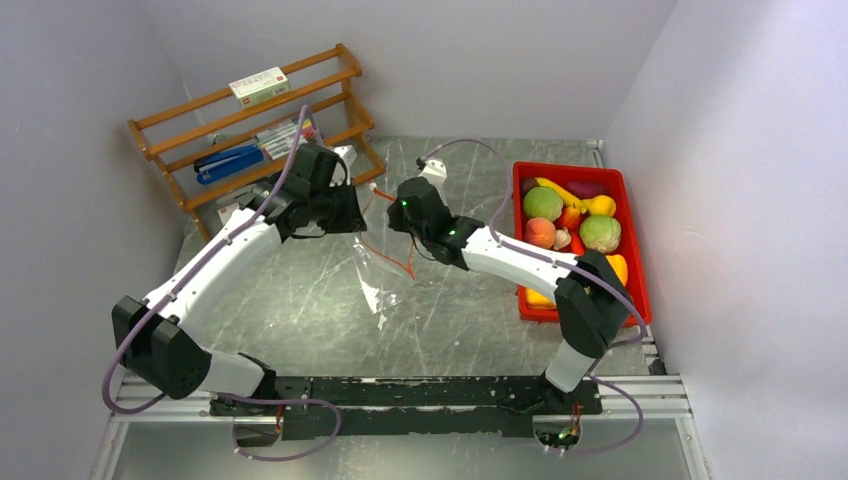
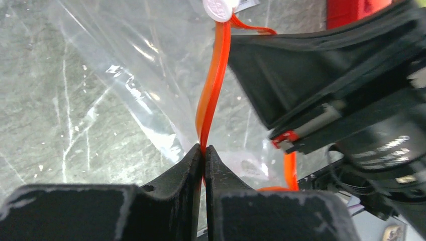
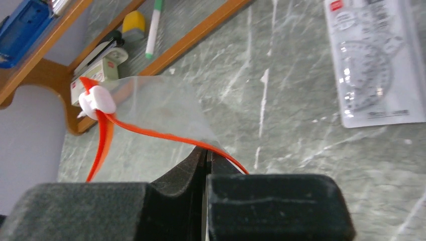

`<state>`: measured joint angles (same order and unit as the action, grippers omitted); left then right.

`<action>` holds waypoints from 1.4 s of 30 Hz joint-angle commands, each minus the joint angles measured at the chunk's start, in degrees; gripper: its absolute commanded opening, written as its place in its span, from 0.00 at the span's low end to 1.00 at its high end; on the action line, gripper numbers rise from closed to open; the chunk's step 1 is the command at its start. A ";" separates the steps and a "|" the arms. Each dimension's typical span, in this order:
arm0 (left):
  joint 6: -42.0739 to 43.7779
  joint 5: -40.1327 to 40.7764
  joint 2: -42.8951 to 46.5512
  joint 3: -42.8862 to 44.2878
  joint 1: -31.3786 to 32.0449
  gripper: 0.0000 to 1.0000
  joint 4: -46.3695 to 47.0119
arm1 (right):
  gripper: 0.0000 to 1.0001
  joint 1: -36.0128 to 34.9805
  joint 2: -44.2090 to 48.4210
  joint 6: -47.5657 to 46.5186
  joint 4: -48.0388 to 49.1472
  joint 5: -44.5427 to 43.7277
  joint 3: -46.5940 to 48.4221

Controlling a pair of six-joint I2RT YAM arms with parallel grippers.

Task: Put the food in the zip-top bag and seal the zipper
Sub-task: Open the zipper of the food storage bag.

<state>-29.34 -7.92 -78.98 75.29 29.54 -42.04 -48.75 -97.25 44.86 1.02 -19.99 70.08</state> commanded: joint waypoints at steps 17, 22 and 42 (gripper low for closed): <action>10.01 2.84 -2.31 1.49 0.34 0.07 3.67 | 0.19 1.91 13.37 -11.42 -1.15 11.39 -4.27; 11.74 4.87 -3.34 4.51 0.34 0.07 2.93 | 0.35 1.84 14.69 -11.93 -9.58 11.43 -0.44; 13.78 9.91 -1.16 1.43 0.34 0.07 10.17 | 0.55 1.38 3.88 7.32 -7.87 11.82 5.47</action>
<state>-17.41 0.54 -81.91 77.52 29.54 -35.64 -47.33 -89.41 49.41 -8.23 -9.04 71.53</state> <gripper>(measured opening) 0.071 0.545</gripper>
